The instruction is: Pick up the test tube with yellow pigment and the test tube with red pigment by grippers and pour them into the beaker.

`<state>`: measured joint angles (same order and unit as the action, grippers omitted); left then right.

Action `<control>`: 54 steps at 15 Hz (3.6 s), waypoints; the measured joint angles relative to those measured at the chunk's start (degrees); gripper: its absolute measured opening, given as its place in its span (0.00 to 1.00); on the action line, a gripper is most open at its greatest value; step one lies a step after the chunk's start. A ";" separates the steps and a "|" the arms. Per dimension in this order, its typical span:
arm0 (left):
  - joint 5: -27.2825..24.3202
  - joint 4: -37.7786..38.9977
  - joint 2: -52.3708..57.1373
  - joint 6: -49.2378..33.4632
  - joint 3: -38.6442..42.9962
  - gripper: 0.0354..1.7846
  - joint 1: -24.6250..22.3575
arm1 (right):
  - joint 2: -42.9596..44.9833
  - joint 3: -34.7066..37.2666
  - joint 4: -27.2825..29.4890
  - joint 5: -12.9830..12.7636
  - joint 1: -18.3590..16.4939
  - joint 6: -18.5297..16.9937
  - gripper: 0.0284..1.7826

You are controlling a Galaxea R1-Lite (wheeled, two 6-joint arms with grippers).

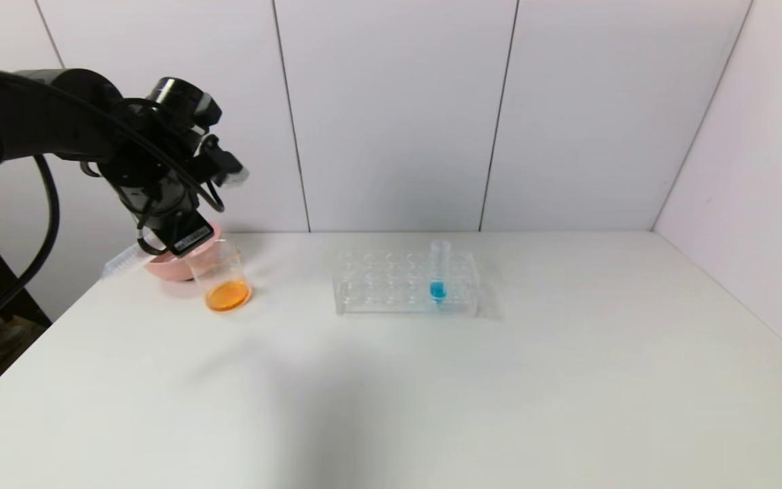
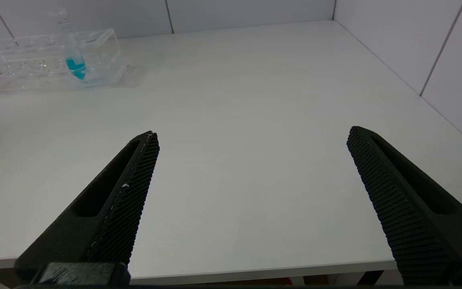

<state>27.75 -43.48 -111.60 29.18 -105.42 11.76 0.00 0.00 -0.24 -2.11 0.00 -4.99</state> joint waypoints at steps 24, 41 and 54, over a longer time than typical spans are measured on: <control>0.45 113.80 5.84 -30.00 65.16 0.23 -9.07 | 0.00 0.00 0.02 0.00 0.00 0.02 0.96; 2.05 104.70 -16.54 -29.71 32.74 0.61 -12.69 | 0.00 0.00 0.02 0.00 0.00 0.00 0.96; -20.31 92.01 13.79 -29.65 51.32 0.99 -12.42 | 0.00 0.00 0.00 -0.01 0.00 0.02 0.96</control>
<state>7.44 48.53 -97.82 -0.46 -54.10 -0.66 0.00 0.00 -0.24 -2.12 0.00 -4.96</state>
